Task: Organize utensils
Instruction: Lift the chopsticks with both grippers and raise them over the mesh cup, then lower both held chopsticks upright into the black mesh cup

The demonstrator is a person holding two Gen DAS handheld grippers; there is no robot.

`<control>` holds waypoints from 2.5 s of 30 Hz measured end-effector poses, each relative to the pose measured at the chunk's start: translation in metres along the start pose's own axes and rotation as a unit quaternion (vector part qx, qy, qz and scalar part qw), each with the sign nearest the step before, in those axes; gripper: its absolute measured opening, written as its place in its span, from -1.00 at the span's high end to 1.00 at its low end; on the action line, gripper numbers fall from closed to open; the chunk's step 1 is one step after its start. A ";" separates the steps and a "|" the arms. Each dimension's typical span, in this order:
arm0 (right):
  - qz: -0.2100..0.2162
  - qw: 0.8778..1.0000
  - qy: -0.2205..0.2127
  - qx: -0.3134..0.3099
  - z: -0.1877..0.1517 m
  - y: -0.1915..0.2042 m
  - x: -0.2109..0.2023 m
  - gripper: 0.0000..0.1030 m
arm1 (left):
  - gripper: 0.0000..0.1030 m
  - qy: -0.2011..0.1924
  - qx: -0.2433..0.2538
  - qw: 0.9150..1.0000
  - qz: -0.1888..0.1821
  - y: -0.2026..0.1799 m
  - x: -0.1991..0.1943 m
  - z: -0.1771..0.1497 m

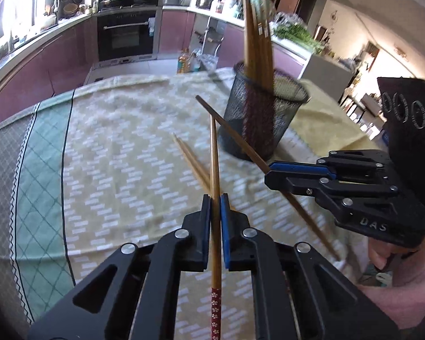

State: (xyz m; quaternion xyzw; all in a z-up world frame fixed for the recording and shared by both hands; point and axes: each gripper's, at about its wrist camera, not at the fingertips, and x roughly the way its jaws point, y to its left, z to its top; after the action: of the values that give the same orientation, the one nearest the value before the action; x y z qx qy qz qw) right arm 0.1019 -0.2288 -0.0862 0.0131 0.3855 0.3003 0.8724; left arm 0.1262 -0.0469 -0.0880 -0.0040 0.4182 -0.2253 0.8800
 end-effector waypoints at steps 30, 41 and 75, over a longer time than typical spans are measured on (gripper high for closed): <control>-0.048 0.997 0.059 -0.008 -0.010 -0.008 0.050 0.74 | 0.85 -0.053 -0.004 0.998 -0.045 -0.003 -0.045 0.017; -0.023 1.000 0.006 0.007 -0.002 -0.009 0.009 0.89 | 0.85 -0.060 -0.008 0.997 -0.053 0.000 -0.049 0.024; -0.026 0.980 -0.194 -0.026 0.075 -0.014 -0.117 0.89 | 0.85 -0.178 0.062 0.980 -0.059 -0.048 -0.114 0.122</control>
State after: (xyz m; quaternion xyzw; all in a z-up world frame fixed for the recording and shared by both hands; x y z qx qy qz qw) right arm 0.0989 -0.2873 0.0404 0.0378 0.2014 0.2791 0.9381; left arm 0.1344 -0.0667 0.0847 -0.0141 0.2388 -0.2978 0.9242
